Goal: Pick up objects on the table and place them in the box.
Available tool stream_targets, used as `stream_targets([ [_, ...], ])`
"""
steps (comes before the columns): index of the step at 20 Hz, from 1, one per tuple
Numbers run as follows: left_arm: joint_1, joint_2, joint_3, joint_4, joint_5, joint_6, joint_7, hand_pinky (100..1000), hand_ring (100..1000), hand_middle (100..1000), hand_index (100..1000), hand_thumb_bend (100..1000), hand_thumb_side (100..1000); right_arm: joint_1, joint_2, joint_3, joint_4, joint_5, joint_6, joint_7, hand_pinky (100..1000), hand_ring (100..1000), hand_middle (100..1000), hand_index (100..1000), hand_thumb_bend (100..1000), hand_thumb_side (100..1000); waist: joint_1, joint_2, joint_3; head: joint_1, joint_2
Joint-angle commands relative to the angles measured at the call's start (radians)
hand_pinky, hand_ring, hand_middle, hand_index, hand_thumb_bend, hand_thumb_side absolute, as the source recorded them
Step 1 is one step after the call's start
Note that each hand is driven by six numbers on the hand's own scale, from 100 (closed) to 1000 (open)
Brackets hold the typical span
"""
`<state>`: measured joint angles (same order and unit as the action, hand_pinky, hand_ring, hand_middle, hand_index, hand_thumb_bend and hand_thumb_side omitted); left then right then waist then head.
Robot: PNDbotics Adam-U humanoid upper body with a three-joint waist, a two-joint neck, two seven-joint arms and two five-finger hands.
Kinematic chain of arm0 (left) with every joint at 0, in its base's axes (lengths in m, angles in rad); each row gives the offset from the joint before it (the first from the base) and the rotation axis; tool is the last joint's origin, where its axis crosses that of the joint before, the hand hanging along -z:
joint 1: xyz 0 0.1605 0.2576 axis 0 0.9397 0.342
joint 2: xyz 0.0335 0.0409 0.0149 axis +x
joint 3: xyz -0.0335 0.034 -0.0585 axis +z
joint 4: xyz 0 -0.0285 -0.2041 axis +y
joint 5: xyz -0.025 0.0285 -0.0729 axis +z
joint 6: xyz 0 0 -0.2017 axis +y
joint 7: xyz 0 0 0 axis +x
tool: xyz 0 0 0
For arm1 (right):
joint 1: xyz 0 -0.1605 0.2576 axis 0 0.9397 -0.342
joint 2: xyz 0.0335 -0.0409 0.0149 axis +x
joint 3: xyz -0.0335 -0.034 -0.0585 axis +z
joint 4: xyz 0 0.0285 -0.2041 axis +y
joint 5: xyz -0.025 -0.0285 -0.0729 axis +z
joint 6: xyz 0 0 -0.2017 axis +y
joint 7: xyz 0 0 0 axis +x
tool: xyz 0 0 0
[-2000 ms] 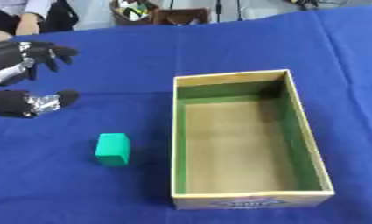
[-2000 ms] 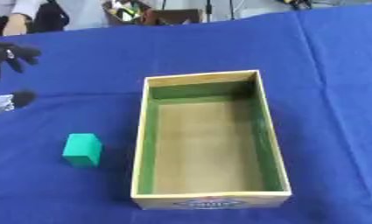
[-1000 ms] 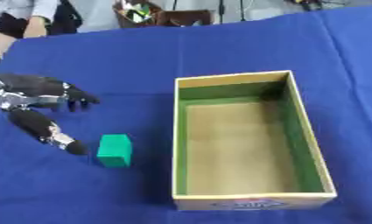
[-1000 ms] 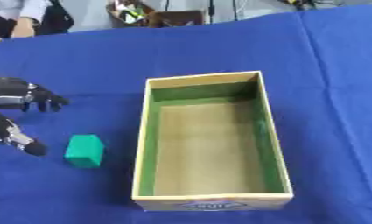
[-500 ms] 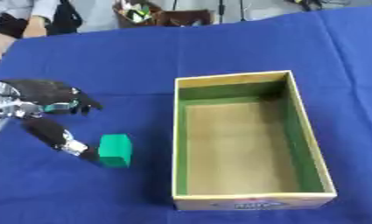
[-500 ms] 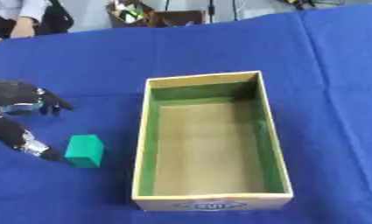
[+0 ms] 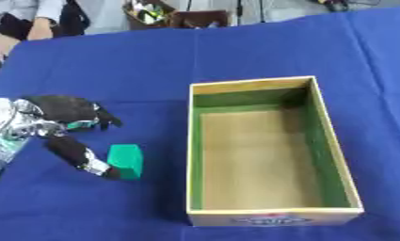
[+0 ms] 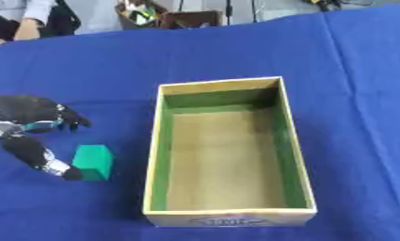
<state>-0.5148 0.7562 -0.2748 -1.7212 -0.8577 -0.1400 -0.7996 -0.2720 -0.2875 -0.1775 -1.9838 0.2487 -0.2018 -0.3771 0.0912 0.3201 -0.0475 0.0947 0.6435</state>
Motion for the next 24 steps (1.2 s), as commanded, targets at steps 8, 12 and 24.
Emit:
stream_targets([
  [8, -0.01, -0.007, -0.016, 0.017, -0.033, -0.008, 0.034, 452, 621, 647, 881, 577, 820, -0.002, -0.012, 0.0, -0.016, -0.007, 0.002, 0.005, 732, 839, 629, 773, 100, 768, -0.005, -0.016, 0.0, 0.008, -0.004],
  [12, -0.011, -0.02, -0.023, 0.032, -0.048, -0.007, 0.055, 440, 615, 643, 878, 542, 823, -0.002, -0.011, 0.0, -0.016, -0.007, 0.003, 0.004, 733, 840, 629, 773, 100, 768, -0.007, -0.015, -0.003, 0.01, -0.005],
  [24, -0.005, -0.07, -0.039, 0.089, -0.074, -0.018, 0.089, 340, 561, 568, 800, 431, 775, -0.001, -0.007, 0.0, -0.016, -0.007, 0.003, 0.005, 734, 841, 629, 774, 100, 768, -0.01, -0.01, -0.008, 0.014, -0.003],
])
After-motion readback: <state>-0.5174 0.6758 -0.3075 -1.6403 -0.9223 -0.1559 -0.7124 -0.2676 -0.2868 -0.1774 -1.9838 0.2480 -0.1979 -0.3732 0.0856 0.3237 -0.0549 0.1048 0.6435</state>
